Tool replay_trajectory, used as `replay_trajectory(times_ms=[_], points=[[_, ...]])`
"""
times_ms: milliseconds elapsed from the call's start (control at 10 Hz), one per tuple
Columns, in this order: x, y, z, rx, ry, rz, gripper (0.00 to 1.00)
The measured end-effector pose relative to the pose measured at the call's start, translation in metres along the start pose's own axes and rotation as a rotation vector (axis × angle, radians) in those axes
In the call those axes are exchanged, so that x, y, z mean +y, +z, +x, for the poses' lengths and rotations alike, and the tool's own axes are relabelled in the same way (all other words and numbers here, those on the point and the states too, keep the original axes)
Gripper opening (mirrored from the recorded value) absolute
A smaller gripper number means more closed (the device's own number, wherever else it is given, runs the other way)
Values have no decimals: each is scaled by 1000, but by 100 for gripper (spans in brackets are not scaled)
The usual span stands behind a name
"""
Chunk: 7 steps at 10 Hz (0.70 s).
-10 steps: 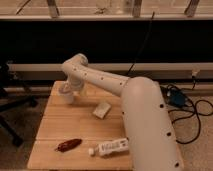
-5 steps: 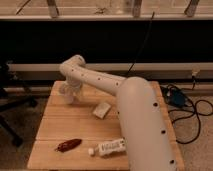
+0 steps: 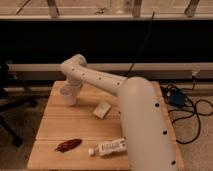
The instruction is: Pick up the ceramic cup
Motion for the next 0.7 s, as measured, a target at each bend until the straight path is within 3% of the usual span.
replay_trajectory(times_ms=[100, 500, 700], points=[[-1, -13, 1, 5, 0, 3, 0], [-1, -27, 5, 18, -6, 20, 0], [-4, -45, 8, 23, -13, 25, 0]])
